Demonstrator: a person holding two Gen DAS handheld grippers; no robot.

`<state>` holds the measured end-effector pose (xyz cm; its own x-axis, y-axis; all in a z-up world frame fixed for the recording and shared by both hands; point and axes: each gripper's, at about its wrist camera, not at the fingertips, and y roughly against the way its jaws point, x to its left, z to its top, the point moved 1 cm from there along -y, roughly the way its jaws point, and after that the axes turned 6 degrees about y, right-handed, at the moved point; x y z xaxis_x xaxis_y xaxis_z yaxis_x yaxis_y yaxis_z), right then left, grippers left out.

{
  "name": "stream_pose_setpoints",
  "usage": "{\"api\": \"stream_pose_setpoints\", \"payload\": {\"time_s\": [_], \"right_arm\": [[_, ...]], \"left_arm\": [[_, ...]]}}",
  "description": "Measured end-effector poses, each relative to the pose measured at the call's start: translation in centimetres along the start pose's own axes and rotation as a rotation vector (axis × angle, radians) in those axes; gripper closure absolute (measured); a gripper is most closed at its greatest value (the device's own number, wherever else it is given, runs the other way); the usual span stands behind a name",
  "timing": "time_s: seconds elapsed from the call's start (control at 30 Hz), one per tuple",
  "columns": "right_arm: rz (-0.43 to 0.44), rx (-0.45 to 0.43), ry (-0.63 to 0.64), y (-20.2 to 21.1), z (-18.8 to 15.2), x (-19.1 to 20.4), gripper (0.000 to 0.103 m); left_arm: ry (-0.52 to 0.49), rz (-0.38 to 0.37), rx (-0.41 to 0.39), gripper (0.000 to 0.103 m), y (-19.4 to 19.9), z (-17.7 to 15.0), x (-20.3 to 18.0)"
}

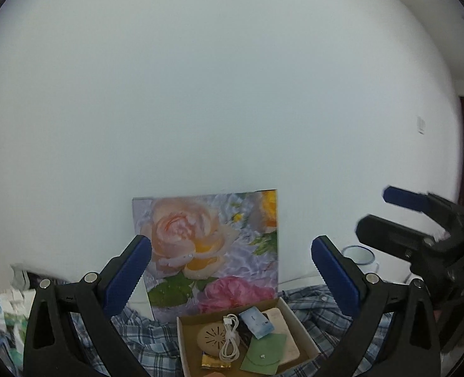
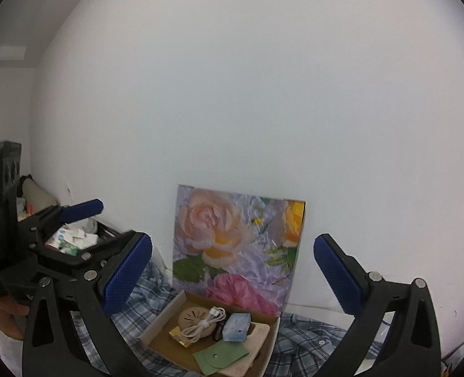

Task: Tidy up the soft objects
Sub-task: 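Withdraw both open grippers up and away from the box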

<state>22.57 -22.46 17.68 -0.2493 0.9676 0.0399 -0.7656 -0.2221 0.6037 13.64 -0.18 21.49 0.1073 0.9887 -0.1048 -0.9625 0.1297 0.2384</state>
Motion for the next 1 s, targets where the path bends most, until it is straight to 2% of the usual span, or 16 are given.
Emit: {"api": "stream_pose_setpoints", "payload": {"time_s": [0.17, 0.43, 0.57, 0.8, 1.0], "right_arm": [[0.014, -0.031, 0.006, 2.8, 0.9, 0.7, 0.000], [-0.007, -0.098, 0.022, 7.3, 2.1, 1.6, 0.000], [0.014, -0.114, 0.029, 8.8, 2.5, 2.1, 0.000], [0.045, -0.086, 0.030, 10.7, 1.7, 2.9, 0.000], [-0.009, -0.086, 0.052, 12.9, 0.2, 4.7, 0.000]], "left_arm": [[-0.044, 0.023, -0.072, 0.000, 3.4, 1.0, -1.4], [-0.039, -0.024, -0.104, 0.000, 7.1, 2.3, -2.9], [-0.039, -0.035, -0.101, 0.000, 8.7, 2.6, -3.2], [-0.065, 0.001, -0.081, 0.000, 11.2, 1.7, -4.1], [-0.067, 0.018, -0.050, 0.000, 13.0, -0.1, -4.2]]}}
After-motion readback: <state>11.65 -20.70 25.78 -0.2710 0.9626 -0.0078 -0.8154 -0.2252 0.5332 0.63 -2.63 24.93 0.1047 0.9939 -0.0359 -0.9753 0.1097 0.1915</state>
